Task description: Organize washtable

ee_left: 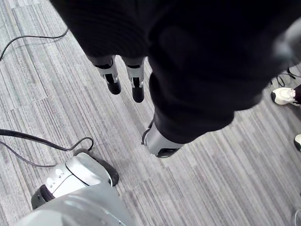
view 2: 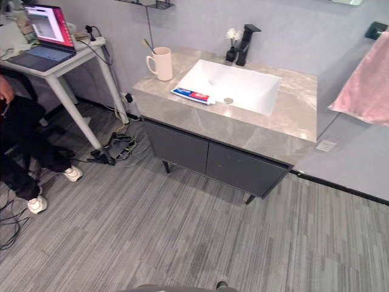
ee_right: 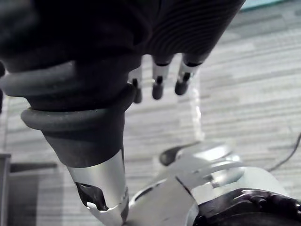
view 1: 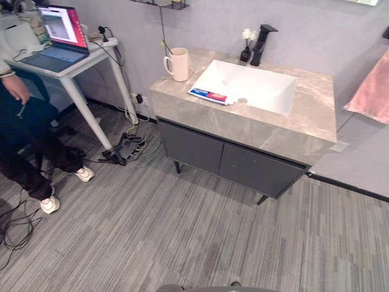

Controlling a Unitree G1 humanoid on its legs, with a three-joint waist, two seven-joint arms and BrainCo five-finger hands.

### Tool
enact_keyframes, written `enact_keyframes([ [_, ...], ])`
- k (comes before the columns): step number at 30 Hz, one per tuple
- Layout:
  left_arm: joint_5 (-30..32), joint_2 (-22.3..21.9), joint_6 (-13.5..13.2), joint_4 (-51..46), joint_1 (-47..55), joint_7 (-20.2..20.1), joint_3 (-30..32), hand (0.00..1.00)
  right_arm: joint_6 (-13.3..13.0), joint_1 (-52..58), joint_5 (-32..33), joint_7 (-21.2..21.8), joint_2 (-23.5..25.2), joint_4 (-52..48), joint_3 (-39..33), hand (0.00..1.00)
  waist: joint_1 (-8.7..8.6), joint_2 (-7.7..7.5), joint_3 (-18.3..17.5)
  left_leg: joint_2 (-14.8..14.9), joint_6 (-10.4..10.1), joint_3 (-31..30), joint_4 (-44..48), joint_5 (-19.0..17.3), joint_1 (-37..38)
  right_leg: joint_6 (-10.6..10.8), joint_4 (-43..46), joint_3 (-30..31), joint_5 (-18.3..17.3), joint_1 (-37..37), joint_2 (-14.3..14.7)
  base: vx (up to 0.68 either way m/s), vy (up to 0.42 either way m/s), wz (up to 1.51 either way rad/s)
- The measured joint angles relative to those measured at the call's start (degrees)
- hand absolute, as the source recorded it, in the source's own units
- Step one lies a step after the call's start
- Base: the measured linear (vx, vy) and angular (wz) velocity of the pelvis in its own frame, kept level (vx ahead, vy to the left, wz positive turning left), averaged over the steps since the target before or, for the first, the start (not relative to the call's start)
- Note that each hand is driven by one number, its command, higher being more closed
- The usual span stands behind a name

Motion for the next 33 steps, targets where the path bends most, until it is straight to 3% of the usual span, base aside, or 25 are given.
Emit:
enact_keyframes([
  [5,-0.71,0.8,-0.87,0.04,0.06,0.09,-3.65,0.0,0.12,-0.87,-3.19,-1.66,-0.56,0.47,1.84,0.0,0.15,-0.16,-0.19,-1.37,0.46,-3.03,-3.36,2.65,0.02,0.13,-3.06,-3.49,2.51,1.12,-1.04,-0.03,0.003,0.33],
  [7,-1.47,1.24,-1.21,0.14,-0.11,0.06,-3.81,0.0,0.1,-1.24,-5.27,-2.14,-0.5,0.49,2.48,0.0,1.39,-0.95,-0.29,-1.75,0.47,-2.61,-3.31,2.66,0.06,0.12,-4.08,-3.23,3.02,1.26,-1.29,-0.08,0.013,-0.08],
  [10,-1.4,2.32,-1.42,0.42,-0.13,0.09,-6.1,0.0,0.09,-1.48,-5.69,-2.1,-0.55,0.49,4.21,0.0,1.51,-1.63,-0.27,-2.05,0.47,-1.72,-3.3,2.66,0.07,0.68,-4.35,-2.07,3.44,0.96,-1.63,-0.09,0.001,-0.16],
  [18,-1.07,2.14,-1.08,1.01,-0.19,0.99,-3.97,0.0,0.15,-2.09,-5.93,-1.92,-0.32,0.47,4.32,0.0,1.57,-2.58,0.08,-2.47,0.41,-0.87,-2.86,2.23,-1.98,0.9,-2.98,-0.88,3.05,-2.21,-2.31,-0.07,-0.009,-0.07],
  [20,-1.06,1.53,-0.65,0.97,-0.22,1.36,-1.87,0.0,0.2,-2.33,-5.69,-1.73,-0.09,0.28,3.08,0.0,1.52,-2.61,0.34,-3.06,1.89,-1.47,-1.02,0.87,-2.25,1.24,1.35,-1.14,0.47,-3.14,-3.62,0.02,0.064,0.18],
  [23,-1.02,0.54,-0.12,0.39,-0.44,1.27,1.94,0.0,0.22,-1.13,-2.67,-0.77,0.68,-1.49,0.35,0.0,1.51,-2.5,0.64,-4.07,3.13,-2.75,5.49,-4.28,-2.61,1.74,13.49,-1.3,-5.03,-4.44,-5.88,0.03,0.104,0.29],
  [24,-1.01,-0.28,0.24,0.28,-0.82,1.28,3.46,0.0,0.16,-0.73,-0.92,-0.72,0.92,-3.48,-0.3,0.0,1.44,-1.42,1.24,-3.97,3.97,-3.19,8.43,-6.22,-2.6,0.07,22.92,-0.31,-5.74,-7.68,-6.49,0.02,0.125,0.23],
  [25,-1.02,-0.6,0.59,0.2,-1.05,1.25,4.52,0.0,0.05,-0.13,1.03,-0.84,1.38,-5.32,-0.6,0.0,1.27,-0.8,1.66,-4.0,4.6,-3.52,10.39,-7.76,-2.39,-3.3,33.01,1.65,-4.91,-12.13,-6.89,0.04,0.154,0.21],
  [26,-1.03,-0.62,0.8,0.01,-1.13,1.24,5.05,0.0,-0.04,0.27,1.99,-0.97,1.49,-5.99,-0.65,0.0,1.16,-0.85,1.69,-3.99,4.94,-3.57,10.88,-8.4,-1.86,-4.29,37.49,3.28,-4.27,-14.27,-6.85,0.09,0.119,0.12],
  [27,-1.05,-0.64,0.87,-0.43,-1.06,1.25,6.71,0.0,-0.27,0.48,4.13,-1.32,2.36,-6.5,-1.1,0.0,1.17,-1.49,1.45,-4.09,5.89,-3.54,11.0,-9.51,-0.29,-4.83,44.55,5.87,-4.61,-16.99,-6.16,0.16,0.042,0.01],
  [29,-1.07,-0.47,0.9,-0.55,-1.09,1.25,9.38,0.0,-0.28,0.51,6.23,-2.18,4.05,-6.39,-2.99,0.0,1.19,-3.02,1.59,-3.79,6.37,-3.55,10.95,-11.12,1.67,-3.11,51.0,6.66,-8.84,-20.38,-2.98,0.21,-0.005,-0.08],
  [31,-1.01,-0.78,1.12,-0.51,-1.45,1.21,10.79,0.0,-0.31,0.38,7.72,-2.21,5.25,-6.46,-6.09,0.0,0.67,-2.99,1.5,-2.72,6.61,-3.42,10.15,-12.95,3.23,-2.23,47.71,2.03,-12.28,-24.71,1.44,0.28,-0.022,-0.18],
  [33,-0.72,-0.85,1.1,-0.37,-2.06,1.17,11.0,0.0,-0.13,0.14,7.71,-2.24,5.76,-6.54,-8.11,0.0,-0.11,-2.86,1.54,-2.21,6.34,-3.42,8.03,-13.56,4.5,-2.07,39.38,-3.12,-11.84,-26.69,3.12,0.44,-0.021,0.01],
])
